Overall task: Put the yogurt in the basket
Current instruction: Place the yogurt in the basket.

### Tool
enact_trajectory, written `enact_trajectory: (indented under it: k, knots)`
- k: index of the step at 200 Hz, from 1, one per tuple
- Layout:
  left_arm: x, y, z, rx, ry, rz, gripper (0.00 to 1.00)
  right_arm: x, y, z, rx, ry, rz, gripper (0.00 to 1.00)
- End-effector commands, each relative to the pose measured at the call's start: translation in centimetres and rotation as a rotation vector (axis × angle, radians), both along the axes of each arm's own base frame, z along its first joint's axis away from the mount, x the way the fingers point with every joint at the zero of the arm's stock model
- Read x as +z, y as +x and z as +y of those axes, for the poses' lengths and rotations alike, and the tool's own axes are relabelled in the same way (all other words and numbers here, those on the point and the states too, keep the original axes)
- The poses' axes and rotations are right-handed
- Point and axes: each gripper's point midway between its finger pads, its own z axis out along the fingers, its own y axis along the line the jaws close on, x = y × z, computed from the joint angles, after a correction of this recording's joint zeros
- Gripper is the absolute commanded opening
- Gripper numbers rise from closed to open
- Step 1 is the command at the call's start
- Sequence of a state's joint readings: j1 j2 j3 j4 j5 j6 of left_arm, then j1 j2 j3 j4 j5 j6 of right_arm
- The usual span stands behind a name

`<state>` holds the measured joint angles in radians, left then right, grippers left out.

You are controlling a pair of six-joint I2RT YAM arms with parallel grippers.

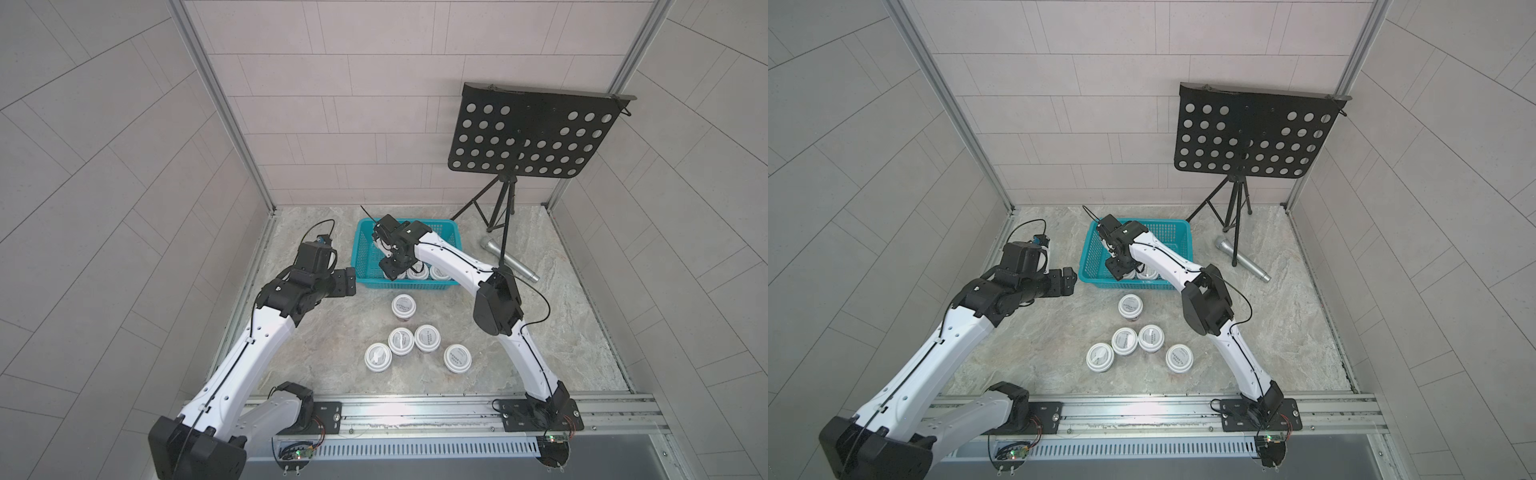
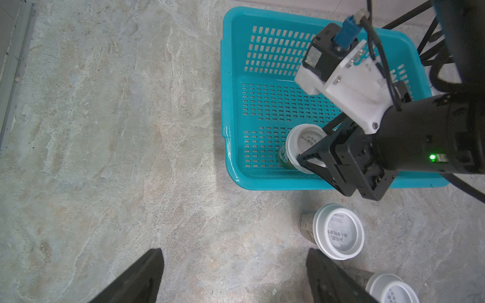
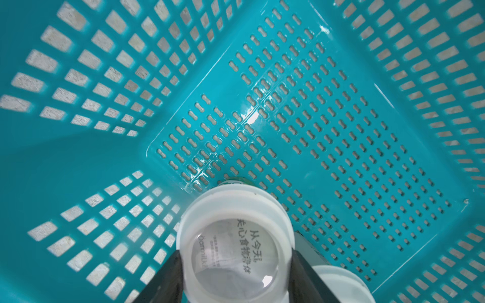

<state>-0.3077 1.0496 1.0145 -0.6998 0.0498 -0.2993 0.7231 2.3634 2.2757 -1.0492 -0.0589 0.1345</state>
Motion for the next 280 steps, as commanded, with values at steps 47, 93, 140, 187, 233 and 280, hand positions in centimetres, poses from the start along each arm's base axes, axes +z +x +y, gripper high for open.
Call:
enact_trajectory:
  k: [47, 93, 140, 187, 233, 280]
  knots:
    - [-0.1, 0.1, 0.1, 0.010, -0.012, 0.000, 0.92, -0.7, -0.6, -0.5, 0.006, -0.051, 0.027, 0.66]
    - [-0.1, 0.2, 0.1, 0.009, -0.015, -0.001, 0.92, -0.3, -0.5, -0.4, 0.010, -0.050, 0.024, 0.70]
    - [-0.1, 0.1, 0.1, 0.007, -0.017, 0.000, 0.92, 0.4, -0.4, -0.2, 0.013, -0.040, 0.014, 0.76]
    - [-0.1, 0.1, 0.1, 0.009, -0.020, 0.001, 0.92, 0.5, -0.4, -0.1, 0.011, -0.035, 0.014, 0.77]
    - [-0.1, 0.1, -0.1, 0.001, -0.026, 0.002, 0.92, 3.5, -0.5, 0.2, 0.010, 0.037, -0.003, 0.77]
    - [-0.3, 0.1, -1.2, -0.048, -0.061, 0.019, 0.92, 8.1, -0.9, -0.6, -0.006, 0.140, -0.059, 0.77]
